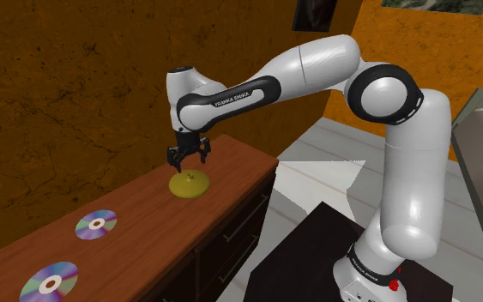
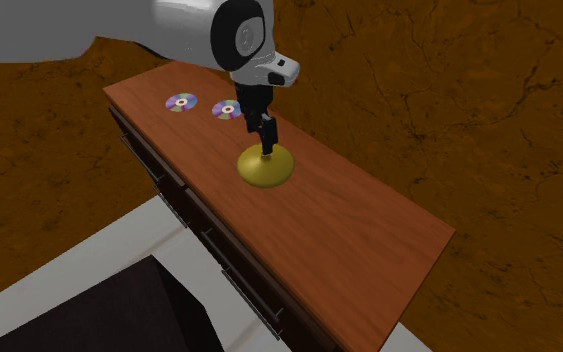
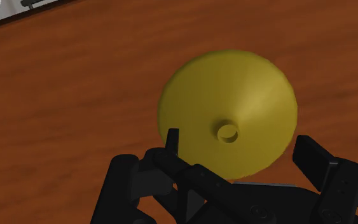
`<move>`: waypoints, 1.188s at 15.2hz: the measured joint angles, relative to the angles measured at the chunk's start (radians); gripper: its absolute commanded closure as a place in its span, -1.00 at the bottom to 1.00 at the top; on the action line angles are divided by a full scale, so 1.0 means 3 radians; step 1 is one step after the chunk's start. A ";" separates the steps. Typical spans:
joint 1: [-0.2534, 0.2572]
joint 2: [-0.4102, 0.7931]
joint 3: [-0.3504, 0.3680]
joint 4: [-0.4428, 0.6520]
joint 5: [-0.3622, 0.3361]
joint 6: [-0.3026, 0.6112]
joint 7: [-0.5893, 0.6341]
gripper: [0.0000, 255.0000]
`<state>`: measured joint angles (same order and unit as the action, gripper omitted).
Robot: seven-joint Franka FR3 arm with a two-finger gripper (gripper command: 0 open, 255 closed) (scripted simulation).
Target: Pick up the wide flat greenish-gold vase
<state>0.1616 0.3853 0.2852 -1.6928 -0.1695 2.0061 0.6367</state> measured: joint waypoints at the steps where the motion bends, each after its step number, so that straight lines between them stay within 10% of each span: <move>1: 0.0007 0.0031 -0.0003 -0.0013 -0.0011 0.0042 0.0014 -1.00; 6: 0.0022 0.0130 -0.0017 -0.0085 -0.0050 0.0208 0.0051 -1.00; 7: 0.0022 0.0144 -0.0020 -0.0085 -0.0054 0.0222 0.0052 1.00; 18: 0.0020 0.0142 -0.0020 -0.0085 -0.0054 0.0222 0.0049 1.00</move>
<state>0.1676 0.4279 0.2791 -1.7184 -0.1856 2.0728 0.6513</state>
